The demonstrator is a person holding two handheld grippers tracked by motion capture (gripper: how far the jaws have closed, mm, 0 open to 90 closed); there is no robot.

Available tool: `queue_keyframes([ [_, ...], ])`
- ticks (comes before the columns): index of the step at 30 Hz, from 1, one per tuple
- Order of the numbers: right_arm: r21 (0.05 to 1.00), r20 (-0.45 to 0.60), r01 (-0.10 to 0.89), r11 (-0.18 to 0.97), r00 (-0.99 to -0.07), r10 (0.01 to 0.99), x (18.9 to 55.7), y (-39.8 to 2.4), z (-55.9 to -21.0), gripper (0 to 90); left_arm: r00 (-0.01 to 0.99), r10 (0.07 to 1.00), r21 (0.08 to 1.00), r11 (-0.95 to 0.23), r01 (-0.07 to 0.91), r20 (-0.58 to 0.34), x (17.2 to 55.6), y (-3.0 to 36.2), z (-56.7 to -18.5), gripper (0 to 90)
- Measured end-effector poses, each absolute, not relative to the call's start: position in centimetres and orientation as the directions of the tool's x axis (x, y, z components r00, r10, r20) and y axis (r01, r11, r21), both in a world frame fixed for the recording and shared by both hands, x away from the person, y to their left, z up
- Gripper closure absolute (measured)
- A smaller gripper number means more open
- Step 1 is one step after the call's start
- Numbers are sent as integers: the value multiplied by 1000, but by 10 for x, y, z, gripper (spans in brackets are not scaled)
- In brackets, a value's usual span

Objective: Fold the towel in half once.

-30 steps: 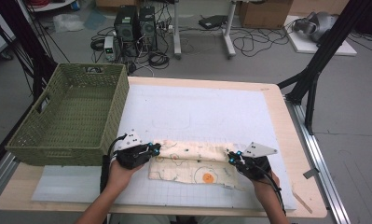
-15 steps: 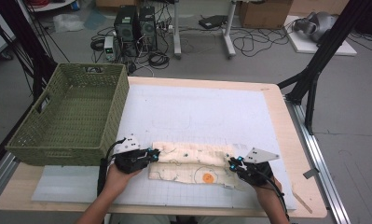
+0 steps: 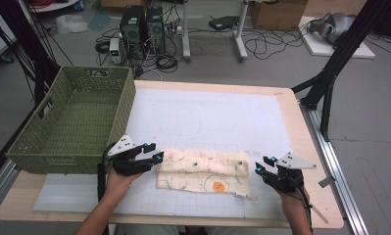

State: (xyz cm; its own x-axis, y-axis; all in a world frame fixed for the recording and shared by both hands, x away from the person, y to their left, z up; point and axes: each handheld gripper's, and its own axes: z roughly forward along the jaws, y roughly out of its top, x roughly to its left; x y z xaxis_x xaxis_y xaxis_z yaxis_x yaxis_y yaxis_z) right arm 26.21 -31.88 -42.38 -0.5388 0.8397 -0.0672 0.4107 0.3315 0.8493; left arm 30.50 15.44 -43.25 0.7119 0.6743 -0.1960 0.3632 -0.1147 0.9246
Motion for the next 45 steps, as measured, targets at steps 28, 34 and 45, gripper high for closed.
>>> queue_keyframes([
  [28,799,2,425,426,-709,705,263,-317,-432,557,692,700,913,-144,381,-178,308,153,-436,471],
  [34,820,6,443,363,-641,768,267,-308,-432,497,690,709,893,-203,401,-149,311,144,-441,469],
  [45,820,-43,451,352,-565,824,306,-279,-433,404,679,723,866,-252,432,-128,341,125,-437,435],
])
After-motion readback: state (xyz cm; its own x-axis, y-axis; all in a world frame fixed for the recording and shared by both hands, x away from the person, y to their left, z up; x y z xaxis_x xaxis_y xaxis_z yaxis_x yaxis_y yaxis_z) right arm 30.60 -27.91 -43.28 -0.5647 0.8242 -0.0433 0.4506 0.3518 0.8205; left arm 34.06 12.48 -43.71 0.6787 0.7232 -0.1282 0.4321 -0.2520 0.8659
